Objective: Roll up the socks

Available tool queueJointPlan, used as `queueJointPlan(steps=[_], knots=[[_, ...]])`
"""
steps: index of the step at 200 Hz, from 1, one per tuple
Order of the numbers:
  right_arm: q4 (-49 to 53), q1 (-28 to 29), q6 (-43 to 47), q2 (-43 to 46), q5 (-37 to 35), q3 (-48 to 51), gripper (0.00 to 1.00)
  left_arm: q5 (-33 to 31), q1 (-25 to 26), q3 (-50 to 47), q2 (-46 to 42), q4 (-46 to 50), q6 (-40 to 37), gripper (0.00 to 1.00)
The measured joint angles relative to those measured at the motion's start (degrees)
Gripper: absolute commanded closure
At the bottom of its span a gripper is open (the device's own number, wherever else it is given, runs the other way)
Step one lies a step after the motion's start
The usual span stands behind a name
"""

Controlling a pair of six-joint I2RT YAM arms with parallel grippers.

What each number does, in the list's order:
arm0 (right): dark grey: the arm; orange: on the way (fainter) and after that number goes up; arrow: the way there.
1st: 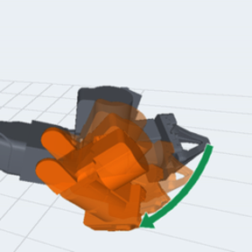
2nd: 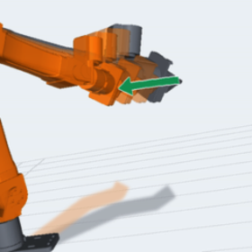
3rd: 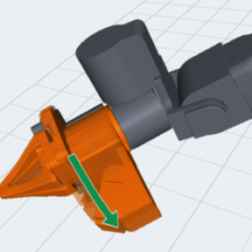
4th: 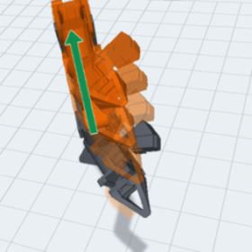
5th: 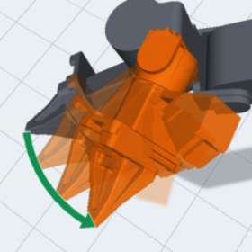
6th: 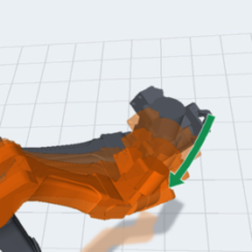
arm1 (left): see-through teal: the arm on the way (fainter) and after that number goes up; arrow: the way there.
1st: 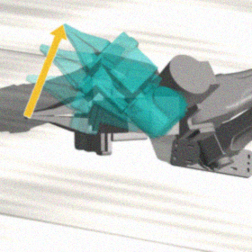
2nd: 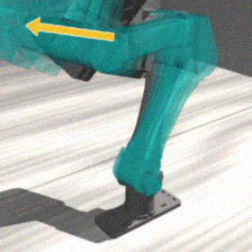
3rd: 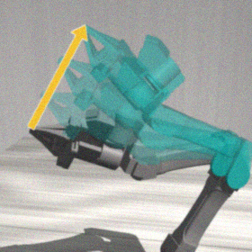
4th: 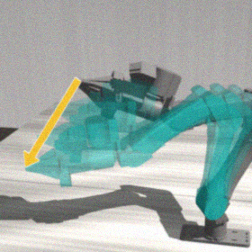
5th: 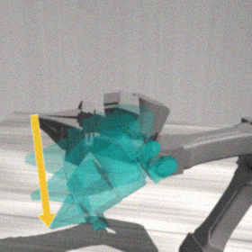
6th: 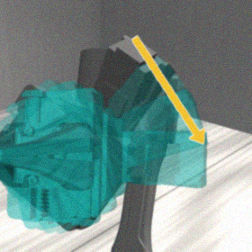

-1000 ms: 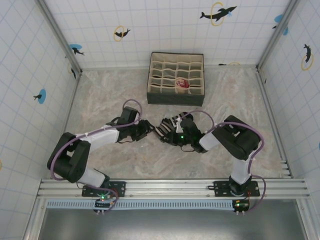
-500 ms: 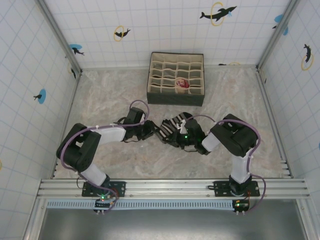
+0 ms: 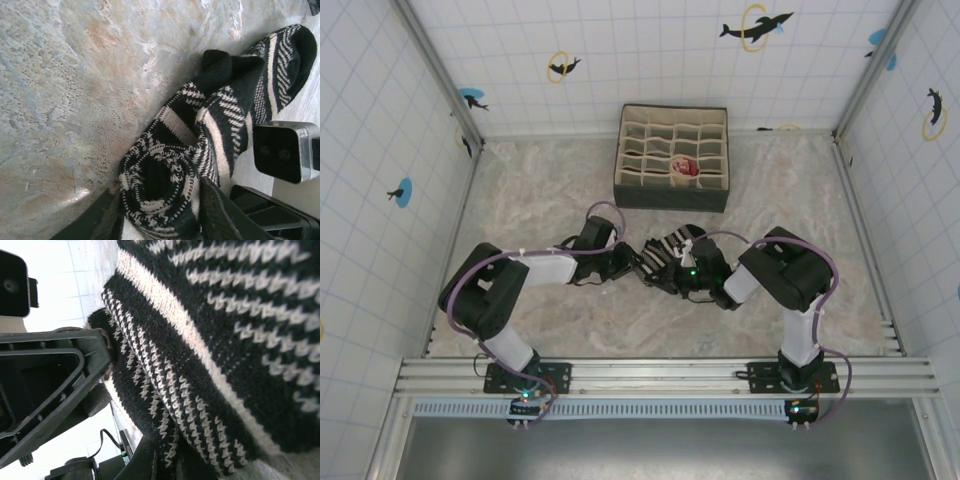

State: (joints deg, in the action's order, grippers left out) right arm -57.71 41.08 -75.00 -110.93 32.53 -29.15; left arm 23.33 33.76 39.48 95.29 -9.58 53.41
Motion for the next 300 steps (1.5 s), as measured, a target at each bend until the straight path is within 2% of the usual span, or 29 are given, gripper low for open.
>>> queueJointPlan(steps=[5, 16, 45, 58, 82, 112, 154, 194, 218, 263, 300], knots=[[-0.07, -0.07, -0.07, 0.00, 0.04, 0.04, 1.00, -0.02, 0.00, 0.00, 0.11, 0.00, 0.17, 0.72], [-0.02, -0.11, 0.04, 0.00, 0.09, 0.04, 0.93, -0.26, 0.00, 0.04, 0.37, 0.11, 0.79, 0.82], [4.59, -0.15, 3.98, 1.44, 0.13, -1.14, 0.68, -0.90, 0.09, 2.80, 1.16, 3.91, 0.09, 0.99], [9.70, 0.11, 6.99, 3.87, -1.05, -2.49, 0.57, -1.29, 0.11, 4.68, 1.75, 6.51, -0.04, 1.00], [21.44, 1.51, 13.66, 9.51, -6.01, -4.81, 0.48, -1.99, 0.11, 7.82, 2.29, 11.65, -1.14, 1.00], [37.81, 5.35, 22.99, 16.22, -17.68, -7.98, 0.36, -2.93, 0.04, 11.02, 2.38, 18.01, -3.02, 1.00], [52.89, 14.88, 38.56, 21.68, -38.91, -13.66, 0.34, -2.51, -0.31, 13.53, 3.41, 23.80, -5.44, 1.00], [55.32, 23.23, 51.84, 21.99, -54.62, -14.75, 0.34, -1.01, -1.01, 14.19, 3.52, 26.51, -6.75, 1.00], [55.23, 28.09, 59.54, 18.93, -63.08, -16.28, 0.35, -0.09, -1.36, 14.25, 3.52, 27.43, -7.08, 1.00], [52.22, 36.26, 71.32, 9.40, -73.96, -20.50, 0.36, 0.94, -1.97, 14.47, 3.52, 28.87, -7.15, 1.00], [51.93, 36.87, 74.55, 3.48, -77.48, -24.02, 0.36, 1.38, -2.27, 14.47, 3.50, 29.33, -7.26, 1.00]])
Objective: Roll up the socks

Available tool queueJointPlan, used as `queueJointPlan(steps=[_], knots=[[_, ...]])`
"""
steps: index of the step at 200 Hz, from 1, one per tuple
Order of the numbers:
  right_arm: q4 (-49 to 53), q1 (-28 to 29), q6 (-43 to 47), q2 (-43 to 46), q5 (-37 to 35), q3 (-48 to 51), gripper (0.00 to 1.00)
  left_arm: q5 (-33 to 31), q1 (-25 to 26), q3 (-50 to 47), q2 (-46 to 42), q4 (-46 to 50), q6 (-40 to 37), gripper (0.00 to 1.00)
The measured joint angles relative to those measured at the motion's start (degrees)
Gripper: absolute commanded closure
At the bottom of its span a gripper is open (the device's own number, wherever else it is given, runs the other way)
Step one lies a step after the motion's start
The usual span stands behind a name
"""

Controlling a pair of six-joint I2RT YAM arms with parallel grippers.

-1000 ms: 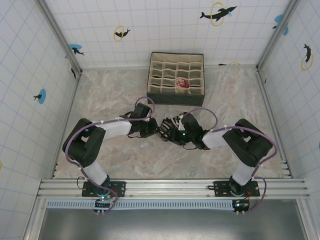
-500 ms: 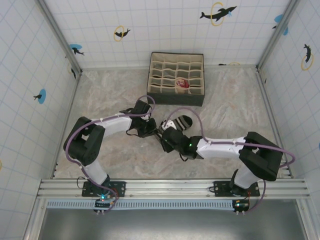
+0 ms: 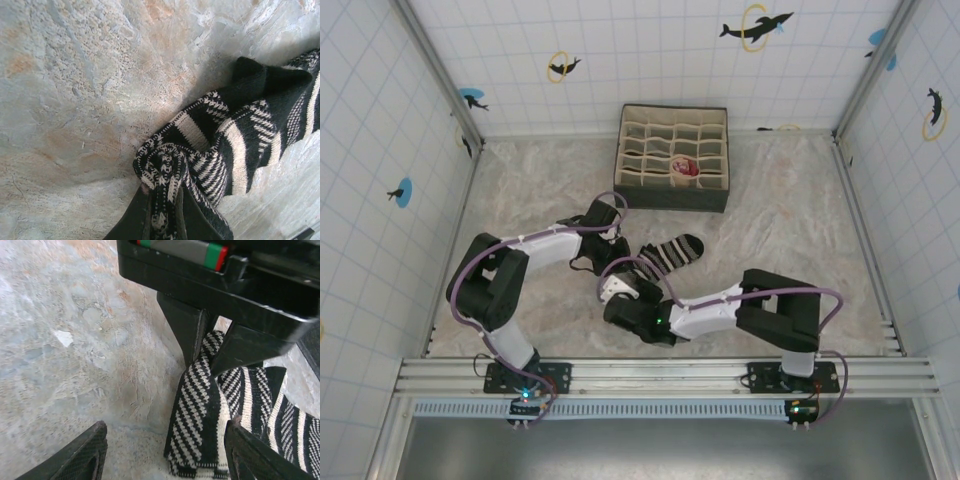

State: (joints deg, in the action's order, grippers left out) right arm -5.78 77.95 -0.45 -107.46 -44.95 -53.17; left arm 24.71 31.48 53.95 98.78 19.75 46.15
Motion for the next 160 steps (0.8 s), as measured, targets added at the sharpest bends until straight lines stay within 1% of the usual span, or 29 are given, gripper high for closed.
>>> queueJointPlan(steps=[31, 52, 65, 82, 95, 101, 105, 110, 117, 129, 134, 141, 160], knots=[[0.02, -0.20, 0.55, -4.33, -2.86, -3.39, 0.40, -0.02, -0.07, 0.00, -0.02, 0.02, -0.37, 1.00], [-0.02, -0.61, 0.31, -5.05, -3.39, -3.82, 0.46, -0.02, -0.11, -0.02, -0.04, 0.02, -0.79, 1.00], [0.20, -1.20, -0.20, -5.14, -3.34, -3.82, 0.51, -0.02, -0.15, -0.02, -0.09, 0.00, -0.96, 1.00], [0.72, -2.23, -1.27, -5.16, -2.64, -3.85, 0.66, -0.02, -0.33, -0.37, -0.33, -0.13, -0.96, 1.00], [0.98, -3.04, -2.25, -5.16, -1.64, -3.74, 0.84, -0.11, -0.50, -1.01, -0.85, -0.44, -0.96, 0.83], [0.87, -3.41, -2.67, -5.14, -1.18, -3.61, 0.90, -0.28, -0.68, -1.38, -1.22, -0.68, -0.94, 0.75], [0.83, -3.61, -2.43, -5.14, -1.03, -3.52, 0.94, -0.42, -0.76, -1.64, -1.46, -0.79, -1.14, 0.67], [0.39, -3.76, -2.95, -5.11, -0.72, -3.39, 0.98, -0.61, -0.94, -1.86, -1.73, -0.96, -1.05, 0.55], [0.02, -3.82, -3.39, -5.05, -0.11, -3.21, 1.00, -0.96, -1.22, -2.01, -1.97, -0.94, -0.83, 0.41], [-0.61, -4.09, -4.42, -4.74, 0.72, -2.62, 1.00, -1.25, -1.70, -2.32, -2.45, -0.87, -0.72, 0.23], [-0.87, -4.28, -4.74, -4.55, 1.18, -2.34, 1.00, -1.38, -1.88, -2.47, -2.69, -0.87, -0.72, 0.18], [-1.29, -4.72, -5.38, -4.11, 1.79, -1.86, 1.00, -1.25, -2.16, -2.51, -3.06, -0.85, -0.63, 0.15], [-2.47, -5.99, -6.80, -2.80, 4.35, -0.37, 1.00, -2.34, -2.64, -2.51, -3.91, -0.70, -0.68, 0.11]])
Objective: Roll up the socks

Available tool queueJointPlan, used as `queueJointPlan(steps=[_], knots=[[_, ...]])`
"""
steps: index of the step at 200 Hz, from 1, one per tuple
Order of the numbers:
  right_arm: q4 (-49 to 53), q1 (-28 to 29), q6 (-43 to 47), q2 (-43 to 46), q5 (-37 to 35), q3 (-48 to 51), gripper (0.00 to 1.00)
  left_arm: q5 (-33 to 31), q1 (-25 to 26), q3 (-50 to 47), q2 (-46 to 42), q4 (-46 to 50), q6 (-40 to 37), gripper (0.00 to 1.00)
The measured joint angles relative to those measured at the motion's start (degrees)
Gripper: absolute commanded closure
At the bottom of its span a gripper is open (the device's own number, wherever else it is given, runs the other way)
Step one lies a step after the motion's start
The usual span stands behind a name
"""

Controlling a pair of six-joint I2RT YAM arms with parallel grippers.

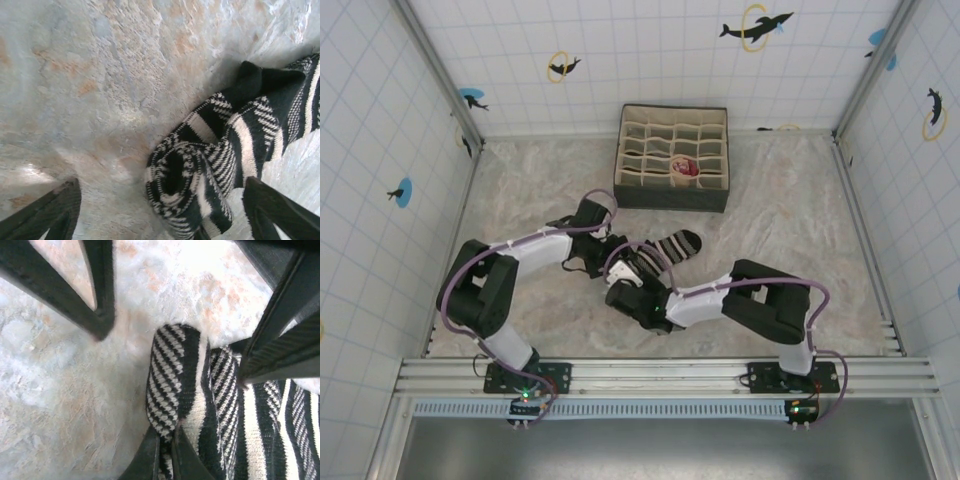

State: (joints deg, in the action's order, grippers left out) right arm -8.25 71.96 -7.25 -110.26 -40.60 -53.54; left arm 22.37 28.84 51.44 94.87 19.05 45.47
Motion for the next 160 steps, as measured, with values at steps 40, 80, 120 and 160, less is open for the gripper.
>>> queueJointPlan(steps=[40, 80, 120, 160], knots=[[-3.58, -2.69, -1.84, 2.89, 8.24, 3.02, 1.00, -2.23, -1.31, -0.22, -1.66, 0.20, 0.61, 0.11], [-7.98, -8.44, -6.01, 6.01, 20.81, 6.69, 1.00, -4.48, -3.76, -2.25, -7.43, 0.13, 1.11, 0.11], [-15.91, -14.97, -12.22, 7.78, 36.04, 11.50, 1.00, -5.29, -3.82, -5.70, -10.40, -0.70, 1.77, 0.14], [-27.30, -22.38, -22.53, 7.61, 53.16, 17.42, 1.00, -4.87, -3.82, -8.02, -10.54, -2.84, 2.78, 0.21]])
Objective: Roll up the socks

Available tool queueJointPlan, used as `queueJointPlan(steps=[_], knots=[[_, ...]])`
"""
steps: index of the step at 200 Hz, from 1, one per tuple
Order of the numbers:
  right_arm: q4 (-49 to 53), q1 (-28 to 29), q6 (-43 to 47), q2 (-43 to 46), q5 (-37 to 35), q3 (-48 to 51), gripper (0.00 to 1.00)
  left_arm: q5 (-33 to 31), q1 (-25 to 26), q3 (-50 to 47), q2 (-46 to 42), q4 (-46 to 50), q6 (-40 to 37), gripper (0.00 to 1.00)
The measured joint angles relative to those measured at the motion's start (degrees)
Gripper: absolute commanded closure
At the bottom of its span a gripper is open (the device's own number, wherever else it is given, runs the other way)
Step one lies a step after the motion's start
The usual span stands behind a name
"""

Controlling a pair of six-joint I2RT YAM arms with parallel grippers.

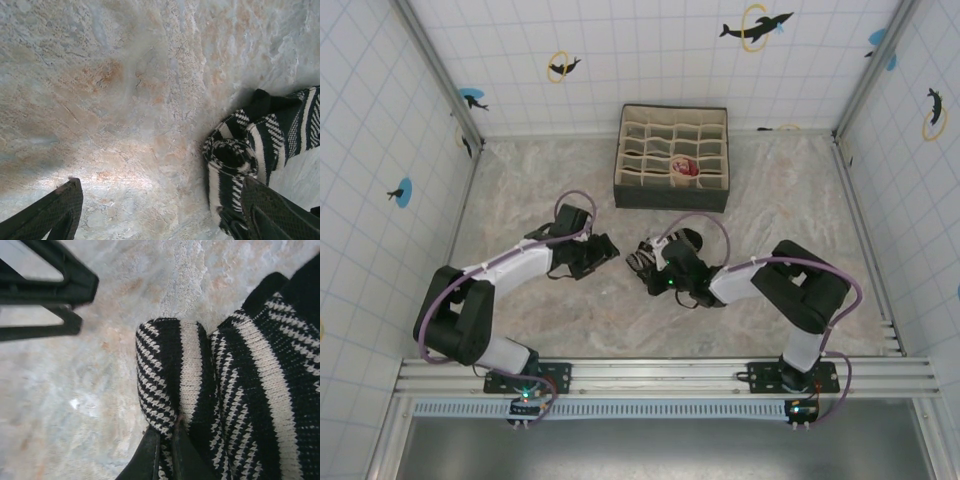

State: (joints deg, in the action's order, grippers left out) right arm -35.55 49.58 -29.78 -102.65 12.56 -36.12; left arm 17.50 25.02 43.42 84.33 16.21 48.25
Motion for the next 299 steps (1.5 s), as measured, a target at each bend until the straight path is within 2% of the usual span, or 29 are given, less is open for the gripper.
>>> queueJointPlan(steps=[36, 85, 125, 192, 222, 261, 272, 299], knots=[[-6.99, -3.93, -9.49, -1.73, 10.88, 2.60, 1.00, 1.27, 0.46, -1.70, -0.02, -3.23, 0.39, 0.29], [-9.88, -7.58, -19.93, -5.18, 20.13, 1.51, 1.00, 2.25, 4.57, -1.75, 0.37, -8.98, 0.39, 0.41], [-10.27, -8.09, -24.30, -6.08, 22.77, 0.98, 1.00, 2.84, 6.84, -1.75, 3.30, -12.07, 0.57, 0.50], [-12.44, -9.01, -28.33, -7.26, 24.72, 1.01, 1.00, 2.86, 9.14, -1.75, 6.51, -15.21, 1.73, 0.54], [-13.07, -9.20, -29.35, -7.43, 24.98, 1.16, 1.00, 2.84, 9.90, -1.75, 7.96, -16.20, 2.95, 0.61], [-14.84, -9.51, -30.60, -8.07, 25.27, 1.57, 1.00, 3.02, 9.99, -1.33, 9.75, -17.77, 4.76, 0.94], [-14.97, -9.55, -30.73, -8.07, 25.22, 1.57, 0.94, 3.02, 9.99, -0.52, 10.32, -17.27, 4.50, 1.00], [-14.32, -9.86, -29.68, -7.69, 25.11, 1.57, 0.78, 2.99, 10.01, 2.45, 11.98, -14.38, 4.48, 1.00]])
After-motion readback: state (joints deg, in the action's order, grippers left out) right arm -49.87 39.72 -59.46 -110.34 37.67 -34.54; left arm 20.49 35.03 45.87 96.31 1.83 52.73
